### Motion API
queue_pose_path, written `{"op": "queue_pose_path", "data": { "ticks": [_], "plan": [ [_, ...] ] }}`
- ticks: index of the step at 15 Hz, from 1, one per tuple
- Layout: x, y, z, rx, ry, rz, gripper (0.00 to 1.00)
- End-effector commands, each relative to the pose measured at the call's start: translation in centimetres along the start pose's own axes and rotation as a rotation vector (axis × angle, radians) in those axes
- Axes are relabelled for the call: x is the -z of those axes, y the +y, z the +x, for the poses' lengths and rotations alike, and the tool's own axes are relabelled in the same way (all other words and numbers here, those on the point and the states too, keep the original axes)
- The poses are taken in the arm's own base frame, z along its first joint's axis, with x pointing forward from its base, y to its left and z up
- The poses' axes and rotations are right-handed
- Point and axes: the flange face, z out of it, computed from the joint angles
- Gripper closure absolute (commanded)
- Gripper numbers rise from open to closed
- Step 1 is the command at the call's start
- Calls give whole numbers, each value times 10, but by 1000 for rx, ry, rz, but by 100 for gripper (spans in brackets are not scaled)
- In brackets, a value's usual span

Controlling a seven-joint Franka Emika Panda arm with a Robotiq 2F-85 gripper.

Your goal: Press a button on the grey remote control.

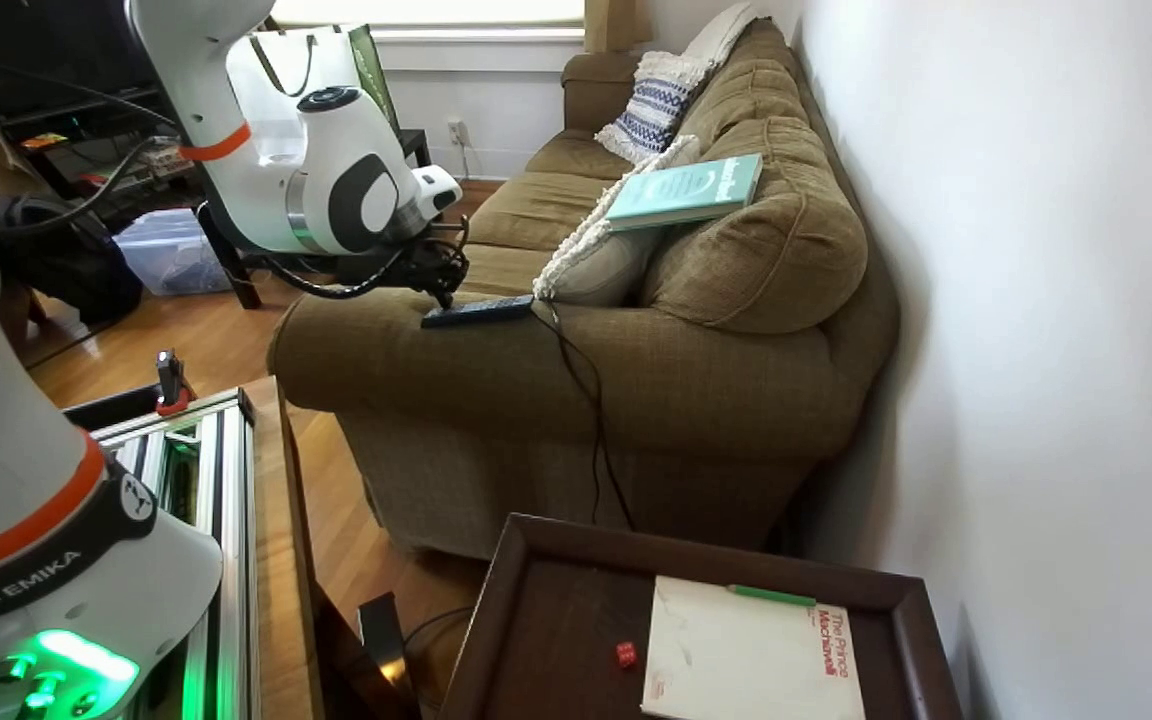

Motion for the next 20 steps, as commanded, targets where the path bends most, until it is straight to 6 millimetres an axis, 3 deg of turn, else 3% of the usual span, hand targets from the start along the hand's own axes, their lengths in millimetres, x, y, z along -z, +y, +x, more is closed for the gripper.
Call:
{"op": "queue_pose_path", "data": {
  "ticks": [1, 9, 13, 16, 17, 18, 20],
  "plan": [
    [-13, 11, -32, -69, -132, 17, 100],
    [31, 8, 11, -170, -164, 99, 100],
    [51, -4, 36, -263, -90, 183, 100],
    [71, 1, 43, -340, -55, 169, 100],
    [79, 4, 43, -359, -48, 161, 74],
    [89, 8, 40, -364, -49, 134, 73],
    [109, 16, 33, -372, -72, 94, 60]
  ]
}}
